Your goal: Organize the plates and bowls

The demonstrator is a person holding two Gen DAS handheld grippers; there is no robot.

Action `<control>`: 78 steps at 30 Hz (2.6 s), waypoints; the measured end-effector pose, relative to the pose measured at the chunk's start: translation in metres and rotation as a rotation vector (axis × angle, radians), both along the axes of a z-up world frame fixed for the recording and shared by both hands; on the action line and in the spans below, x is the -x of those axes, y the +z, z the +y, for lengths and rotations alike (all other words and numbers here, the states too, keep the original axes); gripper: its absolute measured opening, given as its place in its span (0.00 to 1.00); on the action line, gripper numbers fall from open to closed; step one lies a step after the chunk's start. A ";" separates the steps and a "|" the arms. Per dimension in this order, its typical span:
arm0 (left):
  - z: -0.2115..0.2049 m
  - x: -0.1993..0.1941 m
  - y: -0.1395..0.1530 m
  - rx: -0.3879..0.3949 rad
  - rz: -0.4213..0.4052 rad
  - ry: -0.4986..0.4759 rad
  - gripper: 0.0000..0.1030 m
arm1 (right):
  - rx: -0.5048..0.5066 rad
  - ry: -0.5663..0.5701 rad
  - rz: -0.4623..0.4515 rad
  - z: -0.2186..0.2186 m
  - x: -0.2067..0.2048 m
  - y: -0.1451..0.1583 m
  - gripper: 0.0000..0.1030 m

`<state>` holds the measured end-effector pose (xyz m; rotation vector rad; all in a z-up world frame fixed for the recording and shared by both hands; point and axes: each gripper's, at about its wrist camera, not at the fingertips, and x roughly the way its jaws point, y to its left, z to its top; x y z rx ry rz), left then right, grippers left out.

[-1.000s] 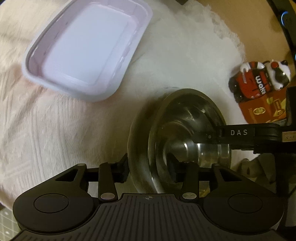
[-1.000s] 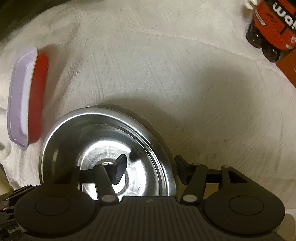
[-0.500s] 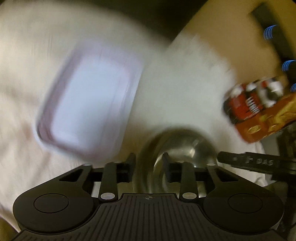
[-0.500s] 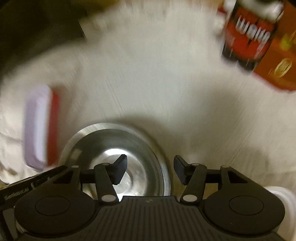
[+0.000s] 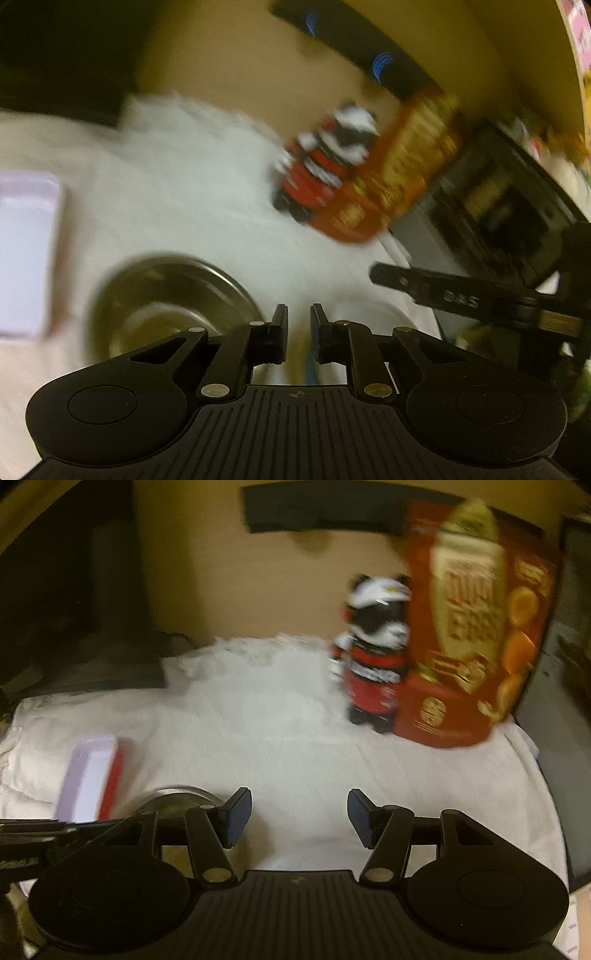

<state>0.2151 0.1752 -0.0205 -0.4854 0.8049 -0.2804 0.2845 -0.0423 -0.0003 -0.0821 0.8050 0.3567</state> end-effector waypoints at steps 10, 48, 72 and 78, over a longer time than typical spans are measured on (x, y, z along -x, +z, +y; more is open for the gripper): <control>-0.078 -0.013 0.012 -0.223 0.089 0.020 0.16 | -0.050 0.062 0.076 -0.094 -0.006 -0.044 0.56; -0.104 -0.071 -0.076 -0.191 0.468 -0.032 0.45 | -0.362 0.152 0.516 -0.118 -0.037 -0.141 0.62; -0.121 -0.055 -0.076 -0.215 0.463 0.055 0.44 | -0.367 0.206 0.533 -0.120 -0.043 -0.141 0.63; -0.119 -0.049 -0.075 -0.200 0.469 0.068 0.44 | -0.363 0.210 0.534 -0.120 -0.044 -0.140 0.63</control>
